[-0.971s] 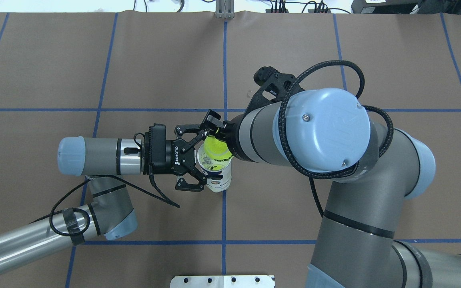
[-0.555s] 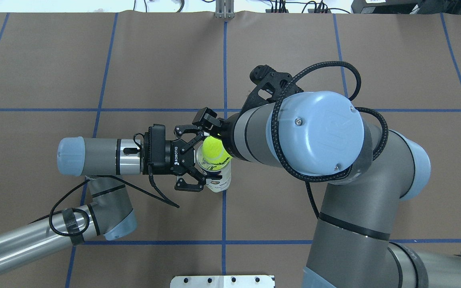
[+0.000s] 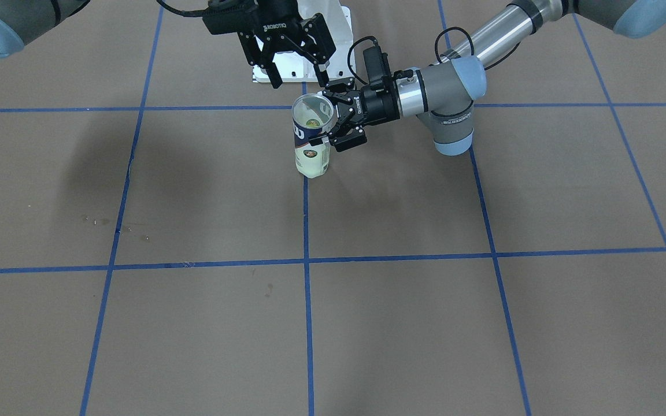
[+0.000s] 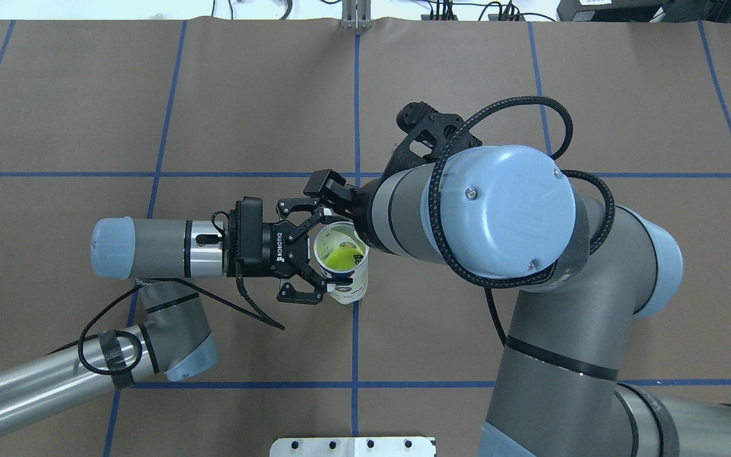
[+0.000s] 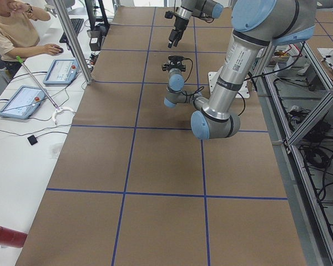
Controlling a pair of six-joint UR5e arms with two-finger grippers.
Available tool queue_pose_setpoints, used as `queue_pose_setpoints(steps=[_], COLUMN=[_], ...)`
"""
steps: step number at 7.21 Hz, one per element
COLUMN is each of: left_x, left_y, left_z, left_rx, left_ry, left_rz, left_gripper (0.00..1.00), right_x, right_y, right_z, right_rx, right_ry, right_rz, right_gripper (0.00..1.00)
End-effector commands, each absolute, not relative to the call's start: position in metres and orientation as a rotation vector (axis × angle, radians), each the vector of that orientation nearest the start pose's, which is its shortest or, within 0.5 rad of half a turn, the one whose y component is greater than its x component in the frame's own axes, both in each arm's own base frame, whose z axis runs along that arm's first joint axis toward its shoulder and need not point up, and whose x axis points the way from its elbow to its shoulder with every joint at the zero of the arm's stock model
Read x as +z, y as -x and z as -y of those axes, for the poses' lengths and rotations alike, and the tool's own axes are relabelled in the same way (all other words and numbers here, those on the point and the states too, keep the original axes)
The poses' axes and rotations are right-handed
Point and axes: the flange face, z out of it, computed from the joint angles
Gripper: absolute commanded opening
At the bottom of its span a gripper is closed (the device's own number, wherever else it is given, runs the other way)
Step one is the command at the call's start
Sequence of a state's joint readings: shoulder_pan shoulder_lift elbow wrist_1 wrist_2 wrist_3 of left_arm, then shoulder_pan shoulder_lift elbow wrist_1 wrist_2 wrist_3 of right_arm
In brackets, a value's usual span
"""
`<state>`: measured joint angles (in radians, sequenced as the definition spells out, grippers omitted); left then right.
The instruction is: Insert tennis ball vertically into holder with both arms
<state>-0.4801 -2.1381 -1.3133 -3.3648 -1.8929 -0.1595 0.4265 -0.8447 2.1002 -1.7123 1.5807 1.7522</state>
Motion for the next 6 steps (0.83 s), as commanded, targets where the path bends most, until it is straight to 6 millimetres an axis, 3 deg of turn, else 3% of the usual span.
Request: queue_pose_setpoints(steps=[1, 4, 6], left_x=[0.269, 0.272, 0.269], left_y=[-0.514, -0.512, -0.511], left_z=[0.381, 0.381, 0.38], left_rx=[0.88, 0.88, 0.878], left_ry=[-1.66, -1.661, -1.664], left_rz=[-1.453, -1.451, -1.457], left_gripper=[0.99, 0.99, 0.99], right_x=[0.079, 0.154, 0.223], right_y=[0.409, 0.306, 0.226], right_z=[0.374, 0.466, 0.538], right_rx=[0.475, 0.313, 0.199], right_ry=[-0.188, -0.174, -0.168], right_rz=[1.012, 0.889, 0.805], right_gripper=[0.99, 0.99, 0.99])
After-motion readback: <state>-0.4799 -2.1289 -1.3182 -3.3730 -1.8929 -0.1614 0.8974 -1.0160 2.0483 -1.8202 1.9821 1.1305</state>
